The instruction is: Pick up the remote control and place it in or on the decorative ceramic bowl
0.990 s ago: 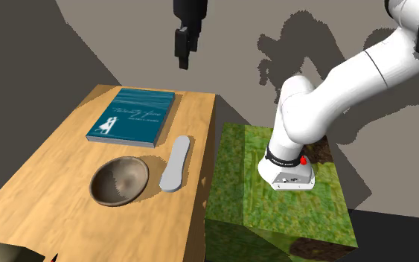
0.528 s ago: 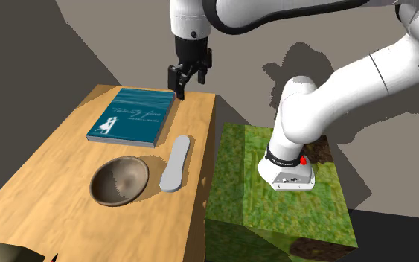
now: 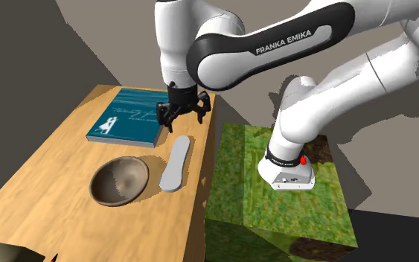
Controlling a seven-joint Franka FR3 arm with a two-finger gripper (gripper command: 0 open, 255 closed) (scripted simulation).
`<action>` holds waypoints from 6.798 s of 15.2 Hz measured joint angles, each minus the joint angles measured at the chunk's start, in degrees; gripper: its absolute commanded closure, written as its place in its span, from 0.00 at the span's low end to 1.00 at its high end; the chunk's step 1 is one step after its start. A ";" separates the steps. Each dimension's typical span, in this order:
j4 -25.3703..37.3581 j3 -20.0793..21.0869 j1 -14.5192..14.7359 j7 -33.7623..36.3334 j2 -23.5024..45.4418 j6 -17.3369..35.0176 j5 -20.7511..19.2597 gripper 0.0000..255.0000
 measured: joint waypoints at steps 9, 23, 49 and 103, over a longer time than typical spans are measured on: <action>-1.85 13.63 -6.95 26.92 12.23 14.67 7.59 0.00; -4.08 16.46 -8.05 28.12 16.80 21.54 7.88 1.00; 2.80 10.62 -6.76 27.41 8.01 5.90 6.53 1.00; 33.27 28.37 -15.41 52.94 44.10 7.40 -17.39 0.00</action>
